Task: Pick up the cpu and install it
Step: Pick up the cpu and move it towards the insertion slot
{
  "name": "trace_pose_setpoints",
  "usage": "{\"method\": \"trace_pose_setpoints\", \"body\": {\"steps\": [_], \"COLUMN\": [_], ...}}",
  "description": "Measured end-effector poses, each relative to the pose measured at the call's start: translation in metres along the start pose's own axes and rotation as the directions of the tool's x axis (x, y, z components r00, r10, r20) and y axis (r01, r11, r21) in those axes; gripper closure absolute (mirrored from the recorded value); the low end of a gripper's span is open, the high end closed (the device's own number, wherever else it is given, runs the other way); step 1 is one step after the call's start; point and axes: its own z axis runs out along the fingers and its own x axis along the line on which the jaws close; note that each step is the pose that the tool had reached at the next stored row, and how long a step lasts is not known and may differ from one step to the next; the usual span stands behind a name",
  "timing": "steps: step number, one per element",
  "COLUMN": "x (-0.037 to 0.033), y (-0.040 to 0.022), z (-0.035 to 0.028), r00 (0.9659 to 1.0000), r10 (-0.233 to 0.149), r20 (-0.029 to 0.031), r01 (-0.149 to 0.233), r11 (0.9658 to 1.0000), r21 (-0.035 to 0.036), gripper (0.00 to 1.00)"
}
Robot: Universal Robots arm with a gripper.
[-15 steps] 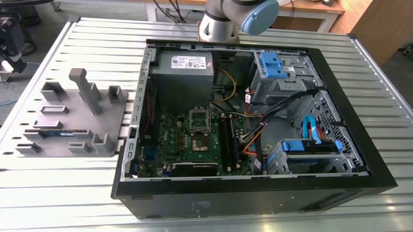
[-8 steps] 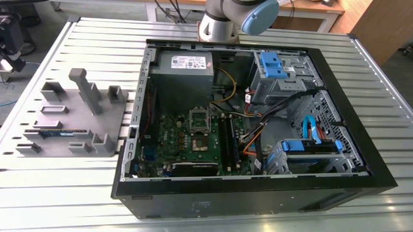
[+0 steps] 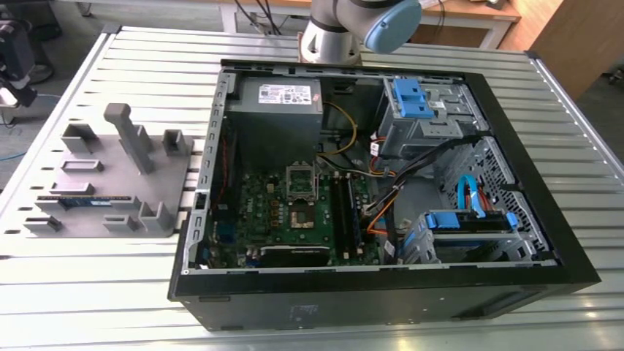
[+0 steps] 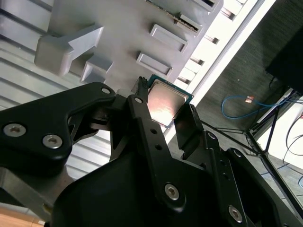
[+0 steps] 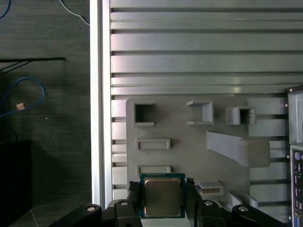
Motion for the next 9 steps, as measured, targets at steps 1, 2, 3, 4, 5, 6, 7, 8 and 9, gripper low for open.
{"method": "trace_pose_setpoints", "body": {"steps": [1,2,3,4,5,6,7,8,9], "x": [0.0,0.0,0.0,0.0,0.0,-0.0001,-0.0001,-0.0001,-0.0001], "y": [0.0,0.0,0.0,0.0,0.0,0.0001,0.0001,0.0001,0.0001], "z": [-0.0004,-0.0007,-0.0009,-0.0012,-0.0016,-0.0019,-0.0022,-0.0024,-0.0028], "r00": [1.0,1.0,1.0,1.0,1.0,1.0,1.0,1.0,1.0], "r10": [0.0,0.0,0.0,0.0,0.0,0.0,0.0,0.0,0.0], "r20": [0.0,0.0001,0.0001,0.0001,0.0,0.0001,0.0001,0.0001,0.0], "r01": [0.0,0.0,0.0,0.0,0.0,0.0,0.0,0.0,0.0], "r11": [1.0,1.0,1.0,1.0,1.0,1.0,1.0,1.0,1.0], "r21": [0.0,-0.0001,-0.0001,-0.0001,0.0,-0.0001,-0.0001,-0.0002,-0.0002], "gripper": [0.53,0.53,0.53,0.53,0.53,0.53,0.53,0.53,0.53]}}
